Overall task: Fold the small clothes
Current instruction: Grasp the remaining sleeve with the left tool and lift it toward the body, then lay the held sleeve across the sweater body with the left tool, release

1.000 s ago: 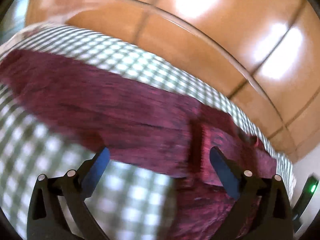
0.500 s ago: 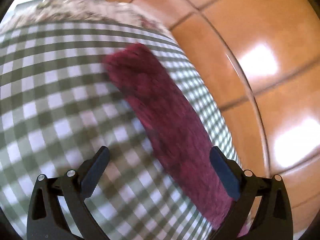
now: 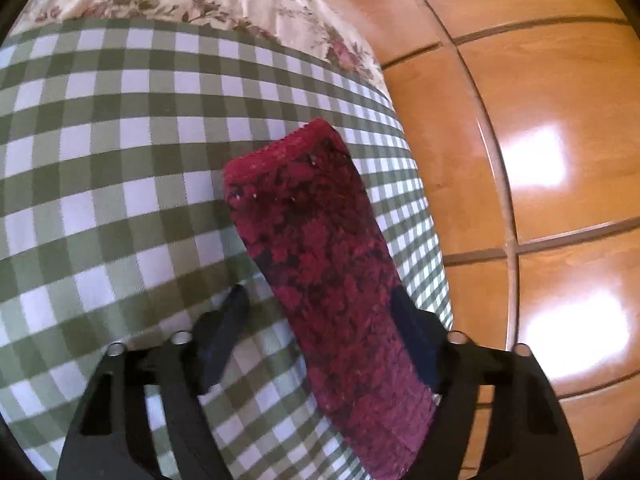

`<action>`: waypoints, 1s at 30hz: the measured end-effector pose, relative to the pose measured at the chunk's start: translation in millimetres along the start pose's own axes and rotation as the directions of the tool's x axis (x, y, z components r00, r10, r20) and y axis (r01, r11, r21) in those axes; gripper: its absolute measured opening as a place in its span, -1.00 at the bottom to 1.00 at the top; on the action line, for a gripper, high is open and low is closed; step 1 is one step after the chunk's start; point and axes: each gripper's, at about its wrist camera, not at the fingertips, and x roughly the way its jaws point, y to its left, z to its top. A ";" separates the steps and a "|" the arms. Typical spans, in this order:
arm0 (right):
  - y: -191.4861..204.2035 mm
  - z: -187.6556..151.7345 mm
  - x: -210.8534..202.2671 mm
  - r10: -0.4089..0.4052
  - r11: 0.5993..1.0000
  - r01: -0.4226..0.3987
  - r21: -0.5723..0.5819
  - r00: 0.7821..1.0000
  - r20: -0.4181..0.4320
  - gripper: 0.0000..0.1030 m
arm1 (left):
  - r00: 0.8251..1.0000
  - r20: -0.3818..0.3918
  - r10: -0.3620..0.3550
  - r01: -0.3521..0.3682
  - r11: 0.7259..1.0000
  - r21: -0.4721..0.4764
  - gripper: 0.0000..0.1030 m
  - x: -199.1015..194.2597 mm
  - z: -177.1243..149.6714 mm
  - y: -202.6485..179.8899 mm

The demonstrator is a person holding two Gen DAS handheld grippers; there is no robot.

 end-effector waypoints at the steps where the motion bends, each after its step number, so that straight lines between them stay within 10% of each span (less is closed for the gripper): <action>1: 0.3 -0.1 -0.3 -0.001 1.000 0.001 0.000 1.000 0.001 0.97 | 1.000 0.005 -0.001 0.001 1.000 -0.001 0.12 2.0 1.3 1.4; 7: 0.9 -0.6 -0.1 0.002 1.000 -0.002 0.003 1.000 0.003 0.97 | 1.000 0.011 0.020 -0.020 0.999 0.040 -0.62 8.3 3.6 4.5; 14: 1.1 -0.7 -0.7 0.003 1.000 -0.003 0.004 1.000 0.006 0.97 | 0.999 0.038 -0.035 0.025 0.974 0.225 -0.78 -6.2 -20.9 -27.7; 24: 0.5 -0.9 -0.4 0.003 1.000 -0.003 0.004 1.000 0.005 0.97 | 0.994 -0.011 -0.111 0.095 0.786 0.611 -0.78 -13.1 -119.2 -115.6; 30: 0.3 -0.6 -0.5 0.005 1.000 -0.005 0.006 1.000 0.005 0.97 | 0.994 -0.100 -0.034 0.098 0.650 0.754 -0.78 22.8 -191.6 -142.9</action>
